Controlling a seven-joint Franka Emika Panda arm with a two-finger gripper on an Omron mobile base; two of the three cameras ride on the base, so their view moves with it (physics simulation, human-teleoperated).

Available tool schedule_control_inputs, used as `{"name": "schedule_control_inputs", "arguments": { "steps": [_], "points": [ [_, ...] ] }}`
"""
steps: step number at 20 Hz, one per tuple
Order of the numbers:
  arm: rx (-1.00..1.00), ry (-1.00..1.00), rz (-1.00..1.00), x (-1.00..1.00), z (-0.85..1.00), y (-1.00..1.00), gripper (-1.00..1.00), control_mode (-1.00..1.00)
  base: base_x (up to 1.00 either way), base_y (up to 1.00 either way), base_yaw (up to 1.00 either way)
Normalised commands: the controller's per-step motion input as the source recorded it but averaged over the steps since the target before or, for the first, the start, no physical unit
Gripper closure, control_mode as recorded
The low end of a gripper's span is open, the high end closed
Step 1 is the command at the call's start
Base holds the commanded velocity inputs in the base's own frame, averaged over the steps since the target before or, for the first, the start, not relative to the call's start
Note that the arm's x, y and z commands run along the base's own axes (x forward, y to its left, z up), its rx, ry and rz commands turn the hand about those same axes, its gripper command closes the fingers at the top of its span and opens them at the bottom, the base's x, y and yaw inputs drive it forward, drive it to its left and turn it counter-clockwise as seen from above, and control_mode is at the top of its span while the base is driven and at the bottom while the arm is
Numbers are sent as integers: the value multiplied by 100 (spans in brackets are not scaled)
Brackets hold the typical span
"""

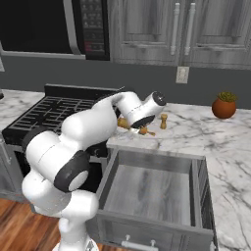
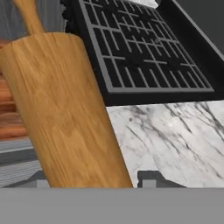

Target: Pick the rolling pin from the drawer and place it on the counter.

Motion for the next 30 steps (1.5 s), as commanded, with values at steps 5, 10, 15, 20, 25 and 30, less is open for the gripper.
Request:
{"name": "schedule_control_inputs", "arguments": {
  "steps": [5,10,15,20,25,30],
  "points": [
    [-27,2,-7,63,-12,63,100,-100,0,0,0],
    [-25,0,-15,47,-79,39,100,-100,0,0,0],
    [-8,0,-11,62,-89,17,100,-100,0,0,0],
    [0,0,-9,75,-65,2,100,-100,0,0,0],
    [6,0,-3,83,-16,-22,100,-100,0,0,0],
    [12,1,-1,63,-1,-57,-100,-100,0,0,0]
  ]
}}
